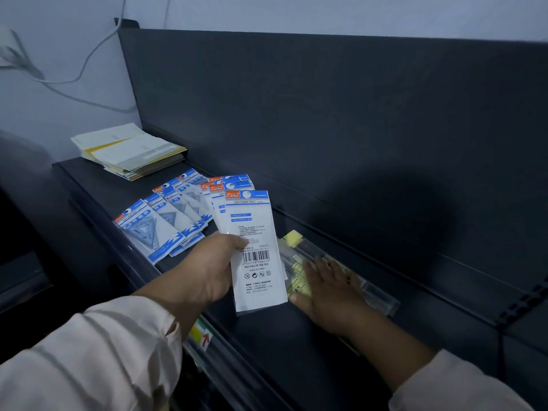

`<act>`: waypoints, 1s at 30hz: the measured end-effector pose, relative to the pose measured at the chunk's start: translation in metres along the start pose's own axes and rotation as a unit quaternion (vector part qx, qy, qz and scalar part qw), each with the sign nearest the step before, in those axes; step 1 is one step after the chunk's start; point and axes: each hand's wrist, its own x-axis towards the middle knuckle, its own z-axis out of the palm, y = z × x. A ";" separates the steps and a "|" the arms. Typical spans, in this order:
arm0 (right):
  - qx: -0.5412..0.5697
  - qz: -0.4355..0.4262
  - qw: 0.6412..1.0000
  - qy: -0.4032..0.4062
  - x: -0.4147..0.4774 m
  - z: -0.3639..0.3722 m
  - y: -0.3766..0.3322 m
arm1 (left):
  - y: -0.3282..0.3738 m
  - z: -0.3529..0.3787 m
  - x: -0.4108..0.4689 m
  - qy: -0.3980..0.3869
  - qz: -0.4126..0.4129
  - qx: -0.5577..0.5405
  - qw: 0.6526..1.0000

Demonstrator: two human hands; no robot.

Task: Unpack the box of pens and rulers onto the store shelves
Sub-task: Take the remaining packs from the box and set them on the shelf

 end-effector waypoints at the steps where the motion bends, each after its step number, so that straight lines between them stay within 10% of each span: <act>1: 0.002 0.002 1.000 -0.007 0.000 0.000 -0.001 | 0.001 0.001 0.000 0.000 0.000 0.001 1.000; 8: 0.221 -0.016 0.952 0.211 0.011 -0.035 -0.011 | 0.004 0.003 0.005 -0.039 -0.004 0.045 0.998; 11: 0.529 -0.012 0.837 0.141 0.012 -0.061 -0.027 | 0.003 0.003 0.007 -0.063 0.010 0.090 0.994; 15: 0.651 0.005 0.757 0.059 0.021 -0.072 -0.038 | 0.003 0.006 0.007 -0.029 0.133 0.205 0.969; 17: 0.737 0.039 0.675 0.019 0.022 -0.080 -0.042 | 0.007 -0.002 0.009 0.006 0.284 0.341 0.896; 19: 0.787 0.053 0.612 -0.058 0.022 -0.090 -0.039 | 0.017 -0.016 0.012 0.049 0.437 0.506 0.743; 22: 0.779 0.034 0.605 -0.163 0.021 -0.102 -0.033 | 0.032 -0.037 0.024 0.028 0.569 0.631 0.527; 26: 0.702 0.002 0.682 -0.205 0.022 -0.099 -0.044 | 0.031 -0.052 0.033 0.017 0.638 0.659 0.398; 30: 0.673 -0.005 0.697 -0.248 0.023 -0.092 -0.051 | 0.025 -0.053 0.032 0.046 0.683 0.631 0.365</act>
